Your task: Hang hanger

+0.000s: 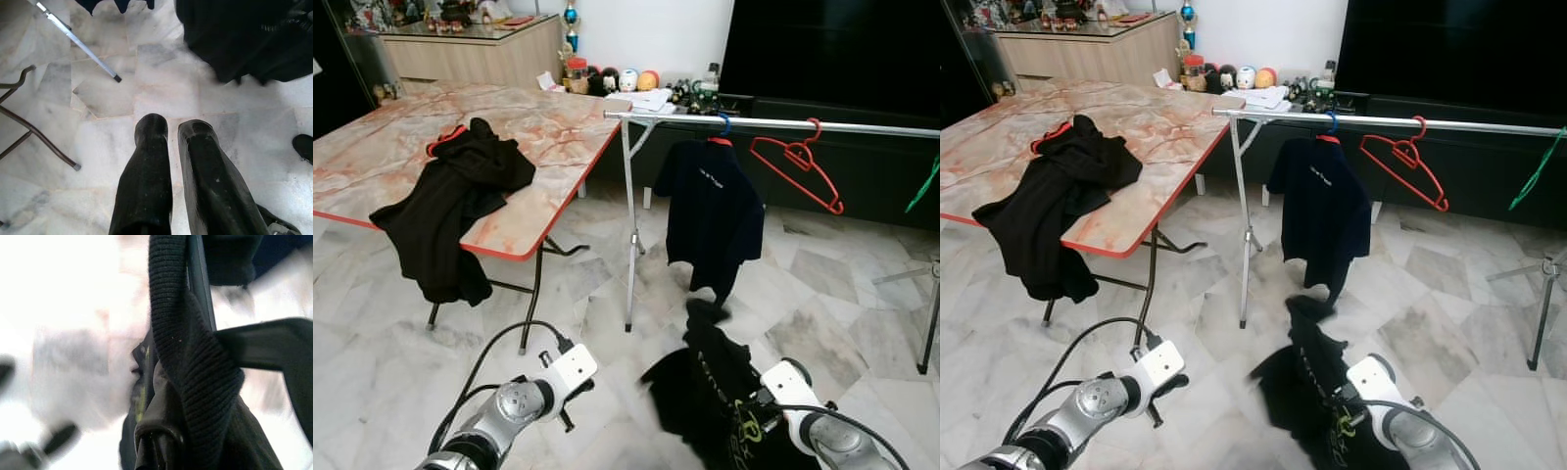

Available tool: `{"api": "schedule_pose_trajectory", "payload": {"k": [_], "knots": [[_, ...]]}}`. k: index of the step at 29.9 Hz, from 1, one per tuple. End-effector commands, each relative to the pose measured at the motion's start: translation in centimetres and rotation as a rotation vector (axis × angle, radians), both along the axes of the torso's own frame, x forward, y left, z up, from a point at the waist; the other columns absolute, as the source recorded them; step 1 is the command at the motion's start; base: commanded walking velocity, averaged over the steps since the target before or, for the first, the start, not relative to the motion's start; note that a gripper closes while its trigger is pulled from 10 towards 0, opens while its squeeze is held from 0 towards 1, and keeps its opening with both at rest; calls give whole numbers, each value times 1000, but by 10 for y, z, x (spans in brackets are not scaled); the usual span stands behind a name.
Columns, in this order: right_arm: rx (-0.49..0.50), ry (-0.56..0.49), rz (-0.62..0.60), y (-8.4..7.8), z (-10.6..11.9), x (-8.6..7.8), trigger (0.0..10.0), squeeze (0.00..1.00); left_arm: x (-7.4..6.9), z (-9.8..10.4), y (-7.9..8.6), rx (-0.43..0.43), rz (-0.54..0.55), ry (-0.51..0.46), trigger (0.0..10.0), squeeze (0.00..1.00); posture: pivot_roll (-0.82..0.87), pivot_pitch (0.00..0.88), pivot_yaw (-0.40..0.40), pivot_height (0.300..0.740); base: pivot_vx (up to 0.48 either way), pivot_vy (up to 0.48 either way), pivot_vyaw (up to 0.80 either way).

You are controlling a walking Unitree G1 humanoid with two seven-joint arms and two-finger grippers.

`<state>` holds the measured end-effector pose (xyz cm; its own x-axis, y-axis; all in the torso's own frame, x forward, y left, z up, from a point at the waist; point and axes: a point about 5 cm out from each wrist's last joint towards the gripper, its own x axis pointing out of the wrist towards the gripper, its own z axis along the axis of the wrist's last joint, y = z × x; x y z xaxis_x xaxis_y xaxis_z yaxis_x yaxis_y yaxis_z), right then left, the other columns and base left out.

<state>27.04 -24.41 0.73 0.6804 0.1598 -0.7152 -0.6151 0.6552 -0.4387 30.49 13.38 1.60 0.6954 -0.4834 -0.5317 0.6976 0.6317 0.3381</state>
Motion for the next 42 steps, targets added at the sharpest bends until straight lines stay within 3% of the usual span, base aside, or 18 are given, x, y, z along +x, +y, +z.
{"api": "schedule_pose_trajectory", "payload": {"k": [1,4,7,9,14,15,20,23,27,28,31,32,34,35,38,39,41,42], "knots": [[-97,-49,305,13,8,-1,10000,0,-2,-3,7,40,7,8,10000,0,-89,10,34,740,0,0,0],[-216,-86,429,7,14,1,10000,0,-1,-2,8,46,10,0,10000,0,-89,10,31,740,0,0,0],[-401,-129,588,-6,26,8,10000,0,0,-2,11,58,29,-17,10000,0,-91,8,26,740,0,0,0],[-425,-140,612,-9,28,9,10000,0,0,-2,11,59,32,-19,10000,0,-91,8,26,740,0,0,0],[-602,-234,676,-19,41,21,10000,0,0,-2,11,58,42,-30,10000,0,-86,6,23,740,0,0,0],[-667,-311,684,-20,47,28,10000,0,0,-2,10,55,41,-32,10000,0,-84,6,21,740,0,0,0],[-666,-407,662,-14,53,35,10000,0,0,-1,7,38,31,-29,10000,0,-84,5,21,740,0,0,0],[-523,-371,634,-5,47,30,10000,0,2,5,2,-33,6,-15,10000,0,-84,3,21,740,0,0,0],[-439,-313,627,0,39,26,10000,0,6,11,-2,-77,-13,-15,10000,0,-86,0,22,740,0,0,0],[-304,-202,476,1,29,24,10000,0,8,14,-5,-78,-43,-18,10000,0,-79,0,20,740,0,0,0],[-185,-200,193,-1,28,32,10000,0,10,15,-5,-47,-43,-37,10000,0,-79,0,19,740,0,0,0],[-185,-200,193,-1,28,32,10000,0,10,15,-5,-47,-43,-37,10000,0,-79,0,19,740,0,0,0],[130,-232,-225,0,30,43,10000,0,11,15,-2,-41,2,-57,10000,0,-74,0,18,740,0,0,0],[130,-232,-225,0,30,43,10000,0,11,15,-2,-41,2,-57,10000,0,-74,0,18,740,0,0,0],[449,-224,-604,1,26,45,10000,0,11,14,1,-41,43,-74,10000,0,-72,0,19,740,0,0,0],[449,-224,-604,1,26,45,10000,0,11,14,1,-41,43,-74,10000,0,-72,0,19,740,0,0,0],[557,-232,-833,-2,20,41,10000,0,10,14,2,-47,62,-82,10000,0,-67,0,25,740,0,0,0],[557,-232,-833,-2,20,41,10000,0,10,14,2,-47,62,-82,10000,0,-67,0,25,740,0,0,0]]}}
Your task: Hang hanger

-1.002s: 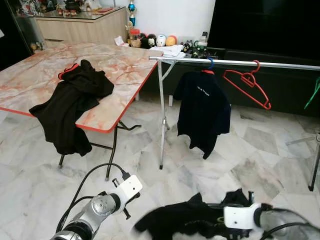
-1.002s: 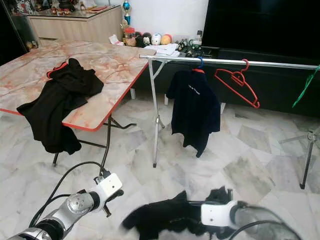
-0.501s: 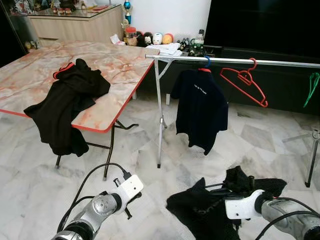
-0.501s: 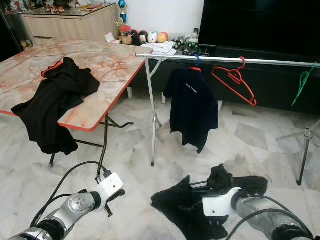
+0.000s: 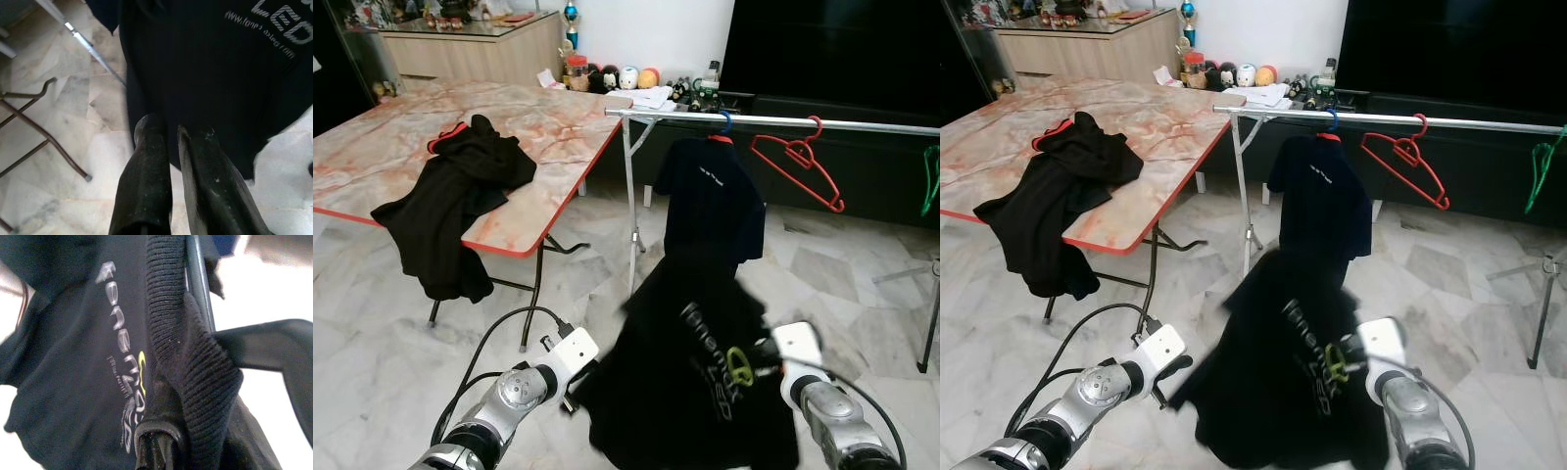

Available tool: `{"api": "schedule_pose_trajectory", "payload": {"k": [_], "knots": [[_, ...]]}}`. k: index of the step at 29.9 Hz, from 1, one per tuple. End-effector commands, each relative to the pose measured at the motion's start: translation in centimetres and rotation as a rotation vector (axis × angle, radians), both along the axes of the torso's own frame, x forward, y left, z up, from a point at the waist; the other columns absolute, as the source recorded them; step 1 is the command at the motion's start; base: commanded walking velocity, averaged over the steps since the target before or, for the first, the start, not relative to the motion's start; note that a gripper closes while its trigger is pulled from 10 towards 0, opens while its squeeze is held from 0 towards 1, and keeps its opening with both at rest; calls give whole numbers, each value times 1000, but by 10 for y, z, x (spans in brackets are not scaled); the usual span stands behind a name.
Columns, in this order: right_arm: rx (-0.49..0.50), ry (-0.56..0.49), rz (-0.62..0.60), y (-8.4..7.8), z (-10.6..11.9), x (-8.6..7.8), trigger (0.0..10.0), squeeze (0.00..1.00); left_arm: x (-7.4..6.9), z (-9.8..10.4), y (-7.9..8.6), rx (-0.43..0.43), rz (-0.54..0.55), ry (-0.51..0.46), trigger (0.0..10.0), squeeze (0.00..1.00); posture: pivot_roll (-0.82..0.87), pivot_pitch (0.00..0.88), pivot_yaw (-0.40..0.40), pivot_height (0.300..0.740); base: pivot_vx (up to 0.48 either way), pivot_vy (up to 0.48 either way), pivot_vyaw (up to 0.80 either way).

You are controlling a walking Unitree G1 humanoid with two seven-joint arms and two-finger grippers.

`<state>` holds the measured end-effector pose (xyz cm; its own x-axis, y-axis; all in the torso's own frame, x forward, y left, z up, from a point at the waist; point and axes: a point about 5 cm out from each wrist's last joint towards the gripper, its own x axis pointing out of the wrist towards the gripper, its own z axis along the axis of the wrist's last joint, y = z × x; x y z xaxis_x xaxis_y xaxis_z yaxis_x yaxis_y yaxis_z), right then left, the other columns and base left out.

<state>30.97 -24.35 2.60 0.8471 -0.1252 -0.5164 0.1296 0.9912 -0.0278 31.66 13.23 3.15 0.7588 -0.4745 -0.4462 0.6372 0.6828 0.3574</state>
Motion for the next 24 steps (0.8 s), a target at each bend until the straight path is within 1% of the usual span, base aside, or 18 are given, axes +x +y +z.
{"api": "schedule_pose_trajectory", "payload": {"k": [1,2,3,4,5,6,8,11,15,16,17,20,22,24], "knots": [[122,-5,-240,-8,-3,-3,10000,0,-3,-3,5,5,20,-3,10000,0,-68,3,31,740,0,0,0],[208,-1,-489,-16,-9,-12,10000,0,-4,-3,7,6,25,-5,10000,0,-73,9,37,740,0,0,0],[208,-1,-489,-16,-9,-12,10000,0,-4,-3,7,6,25,-5,10000,0,-73,9,37,740,0,0,0],[246,8,-655,-21,-13,-19,10000,0,-4,-4,8,10,27,-6,10000,0,-77,12,44,740,0,0,0],[246,8,-655,-21,-13,-19,10000,0,-4,-4,8,10,27,-6,10000,0,-77,12,44,740,0,0,0],[264,16,-716,-22,-15,-22,10000,0,-4,-4,9,12,27,-6,10000,0,-77,12,44,740,0,0,0],[284,29,-747,-22,-19,-26,10000,0,-4,-3,9,9,25,-4,10000,0,-75,15,50,740,0,0,0],[279,27,-755,-22,-20,-27,10000,0,-4,-3,10,8,25,-5,10000,0,-72,17,55,740,0,0,0],[300,28,-783,-20,-21,-27,10000,0,-3,-2,11,9,25,-9,10000,0,-72,18,66,740,0,0,0],[327,32,-799,-19,-21,-27,10000,0,-3,-2,11,12,26,-13,10000,0,-71,19,71,740,0,0,0],[327,32,-799,-19,-21,-27,10000,0,-3,-2,11,12,26,-13,10000,0,-71,19,71,740,0,0,0],[375,42,-845,-18,-18,-24,10000,0,-2,0,9,13,16,-19,10000,0,-71,18,75,740,0,0,0],[377,45,-862,-18,-17,-23,10000,0,-2,0,7,10,8,-16,10000,0,-70,16,74,740,0,0,0],[385,36,-863,-18,-14,-20,10000,0,-4,-1,4,-4,-26,5,10000,0,-70,16,74,740,0,0,0]]}}
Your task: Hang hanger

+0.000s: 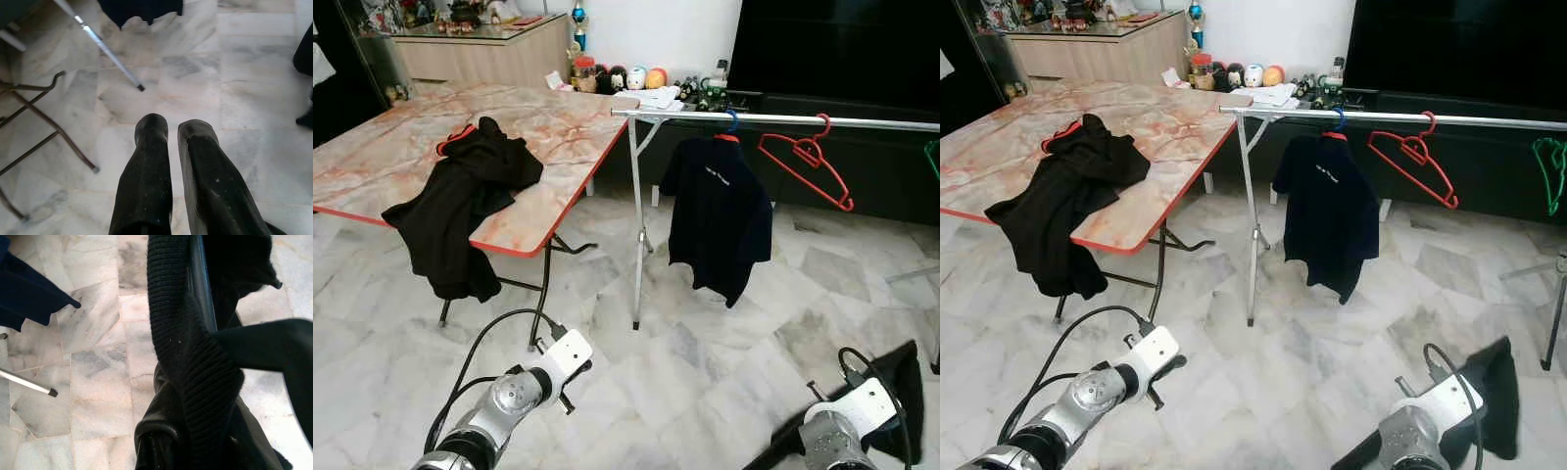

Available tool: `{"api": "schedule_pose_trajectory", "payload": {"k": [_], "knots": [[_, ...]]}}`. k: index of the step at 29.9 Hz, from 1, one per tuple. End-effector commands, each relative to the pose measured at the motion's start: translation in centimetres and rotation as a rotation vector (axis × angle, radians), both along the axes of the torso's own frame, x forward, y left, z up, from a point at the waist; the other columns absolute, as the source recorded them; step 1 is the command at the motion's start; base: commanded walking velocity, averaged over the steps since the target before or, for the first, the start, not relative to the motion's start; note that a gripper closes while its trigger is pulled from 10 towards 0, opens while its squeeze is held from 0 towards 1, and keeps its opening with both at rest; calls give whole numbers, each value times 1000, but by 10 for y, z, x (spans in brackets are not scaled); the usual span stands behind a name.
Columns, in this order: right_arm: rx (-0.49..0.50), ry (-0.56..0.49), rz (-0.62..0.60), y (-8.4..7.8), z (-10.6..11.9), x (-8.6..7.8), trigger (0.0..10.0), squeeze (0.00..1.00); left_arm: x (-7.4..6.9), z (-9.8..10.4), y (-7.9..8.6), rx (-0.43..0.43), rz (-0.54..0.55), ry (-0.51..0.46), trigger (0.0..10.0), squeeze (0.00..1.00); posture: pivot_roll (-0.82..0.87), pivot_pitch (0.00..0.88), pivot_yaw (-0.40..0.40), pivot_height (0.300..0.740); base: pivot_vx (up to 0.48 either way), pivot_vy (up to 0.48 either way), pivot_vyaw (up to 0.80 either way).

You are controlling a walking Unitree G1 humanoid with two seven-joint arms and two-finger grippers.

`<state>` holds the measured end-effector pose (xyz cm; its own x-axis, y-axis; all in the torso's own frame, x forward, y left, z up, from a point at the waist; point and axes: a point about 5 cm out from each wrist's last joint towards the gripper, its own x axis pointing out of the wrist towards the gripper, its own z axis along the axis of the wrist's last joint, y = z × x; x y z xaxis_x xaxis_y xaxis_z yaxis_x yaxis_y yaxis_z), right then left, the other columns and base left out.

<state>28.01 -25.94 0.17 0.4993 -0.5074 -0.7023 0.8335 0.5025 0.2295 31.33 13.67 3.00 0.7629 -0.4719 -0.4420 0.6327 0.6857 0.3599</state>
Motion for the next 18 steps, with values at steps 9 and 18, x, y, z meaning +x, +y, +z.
{"api": "schedule_pose_trajectory", "payload": {"k": [9,18], "knots": [[19,-105,84,14,25,29,10000,0,-6,-1,-10,-25,-148,88,10000,0,-66,11,68,740,0,0,0],[19,-113,105,18,29,35,10000,0,-9,-4,-11,-17,-171,106,10000,0,-62,9,62,740,0,0,0]]}}
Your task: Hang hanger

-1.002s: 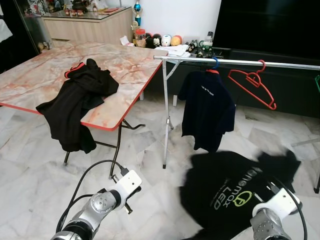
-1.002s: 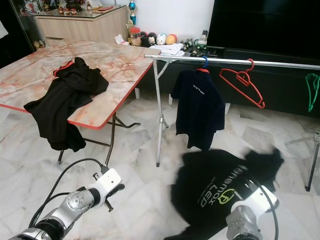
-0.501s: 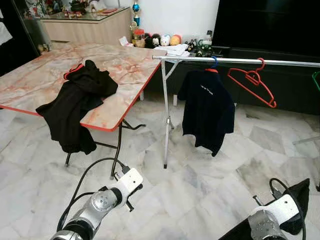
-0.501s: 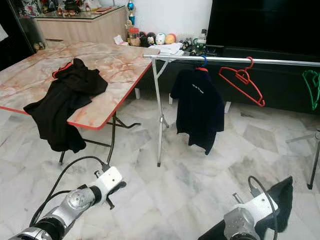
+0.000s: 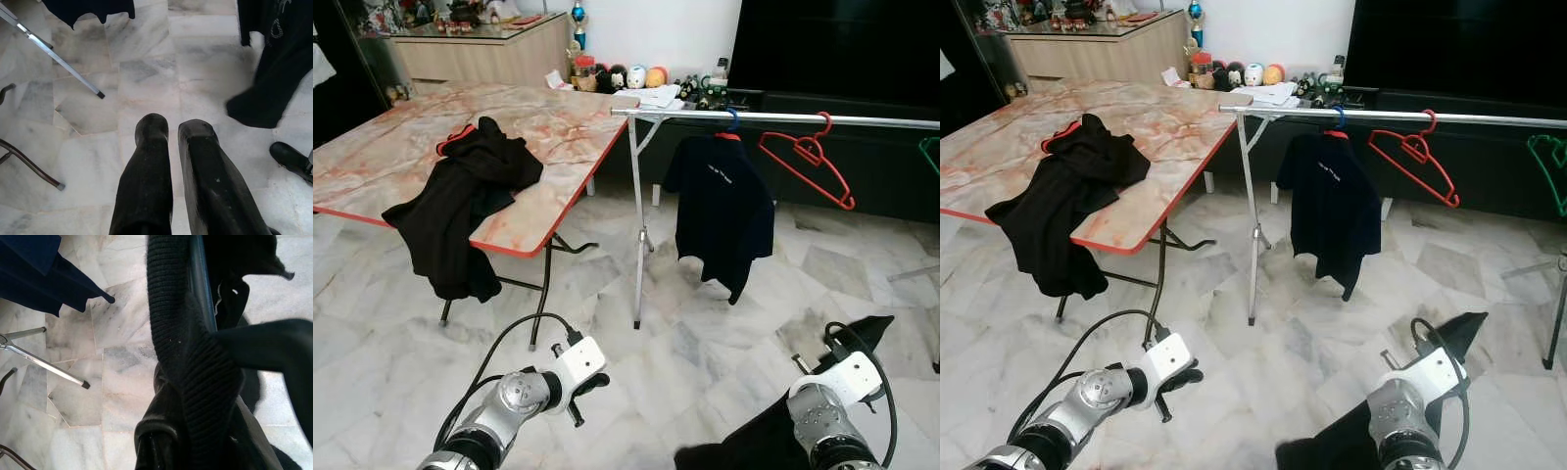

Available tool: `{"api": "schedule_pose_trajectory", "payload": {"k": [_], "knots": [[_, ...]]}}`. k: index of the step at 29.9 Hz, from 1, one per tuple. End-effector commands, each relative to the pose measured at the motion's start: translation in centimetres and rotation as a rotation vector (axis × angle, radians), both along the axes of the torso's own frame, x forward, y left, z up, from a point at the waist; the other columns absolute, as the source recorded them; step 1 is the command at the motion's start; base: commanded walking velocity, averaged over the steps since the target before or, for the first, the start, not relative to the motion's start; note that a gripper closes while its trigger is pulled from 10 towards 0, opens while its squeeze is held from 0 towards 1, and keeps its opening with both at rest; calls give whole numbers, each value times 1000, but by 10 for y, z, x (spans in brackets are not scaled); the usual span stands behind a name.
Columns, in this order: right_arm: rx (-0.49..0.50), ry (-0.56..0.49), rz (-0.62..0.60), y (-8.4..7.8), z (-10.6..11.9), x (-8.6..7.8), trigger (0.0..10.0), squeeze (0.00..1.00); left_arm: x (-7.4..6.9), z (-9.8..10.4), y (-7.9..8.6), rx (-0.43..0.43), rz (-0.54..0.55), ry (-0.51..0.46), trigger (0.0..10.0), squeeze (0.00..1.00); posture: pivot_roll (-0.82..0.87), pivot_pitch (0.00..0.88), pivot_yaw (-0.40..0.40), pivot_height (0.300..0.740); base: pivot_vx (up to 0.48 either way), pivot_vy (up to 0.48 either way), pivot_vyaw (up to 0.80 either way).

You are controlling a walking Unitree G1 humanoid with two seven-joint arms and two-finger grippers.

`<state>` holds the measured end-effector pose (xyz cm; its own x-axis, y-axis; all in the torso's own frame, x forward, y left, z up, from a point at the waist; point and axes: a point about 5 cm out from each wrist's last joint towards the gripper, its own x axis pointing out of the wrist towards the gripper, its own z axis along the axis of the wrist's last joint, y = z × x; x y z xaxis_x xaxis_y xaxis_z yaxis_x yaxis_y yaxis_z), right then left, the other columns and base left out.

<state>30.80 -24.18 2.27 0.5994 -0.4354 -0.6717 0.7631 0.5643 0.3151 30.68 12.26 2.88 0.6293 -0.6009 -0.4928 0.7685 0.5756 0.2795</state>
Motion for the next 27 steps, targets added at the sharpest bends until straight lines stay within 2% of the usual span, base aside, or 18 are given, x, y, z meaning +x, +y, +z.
{"api": "schedule_pose_trajectory", "payload": {"k": [1,2,4,6,7,9,13,15,16,18,20,23,25,26,27], "knots": [[-49,-12,52,0,8,6,10000,0,-3,-2,3,10,-6,14,10000,0,-64,8,62,740,0,0,0],[-49,-12,52,0,8,6,10000,0,-3,-2,3,10,-6,14,10000,0,-64,8,62,740,0,0,0],[-152,12,238,5,7,9,10000,0,-2,-2,4,14,-4,11,10000,0,-64,8,62,740,0,0,0],[-192,19,319,8,7,10,10000,0,-2,-1,5,14,-3,10,10000,0,-64,8,62,740,0,0,0],[-316,49,410,6,8,10,10000,0,-1,-1,5,15,-1,8,10000,0,-64,8,62,740,0,0,0],[-423,72,544,6,8,9,10000,0,0,1,7,17,1,4,10000,0,-65,8,63,740,0,0,0],[-472,83,688,11,6,9,10000,0,0,1,7,19,2,0,10000,0,-67,9,63,740,0,0,0],[-524,99,841,17,3,8,10000,0,0,1,7,19,1,-3,10000,0,-66,9,63,740,0,0,0],[-573,101,997,24,2,7,10000,0,0,2,7,19,1,-6,10000,0,-66,9,63,740,0,0,0],[-654,134,1168,28,-1,4,10000,0,0,2,7,17,2,-11,10000,0,-67,8,63,740,0,0,0],[-758,182,1317,28,-4,0,10000,0,1,3,7,17,3,-13,10000,0,-67,6,62,740,0,0,0],[-896,257,1564,16,-2,-5,10000,0,1,4,7,18,-4,-18,10000,0,-68,2,57,740,0,0,0],[-909,264,1597,14,0,-6,10000,0,2,5,7,18,-6,-18,10000,0,-68,2,57,740,0,0,0],[-936,246,1716,13,3,-8,10000,0,2,5,6,16,-12,-19,10000,0,-68,1,56,740,0,0,0],[-936,246,1716,13,3,-8,10000,0,2,5,6,16,-12,-19,10000,0,-68,1,56,740,0,0,0]]}}
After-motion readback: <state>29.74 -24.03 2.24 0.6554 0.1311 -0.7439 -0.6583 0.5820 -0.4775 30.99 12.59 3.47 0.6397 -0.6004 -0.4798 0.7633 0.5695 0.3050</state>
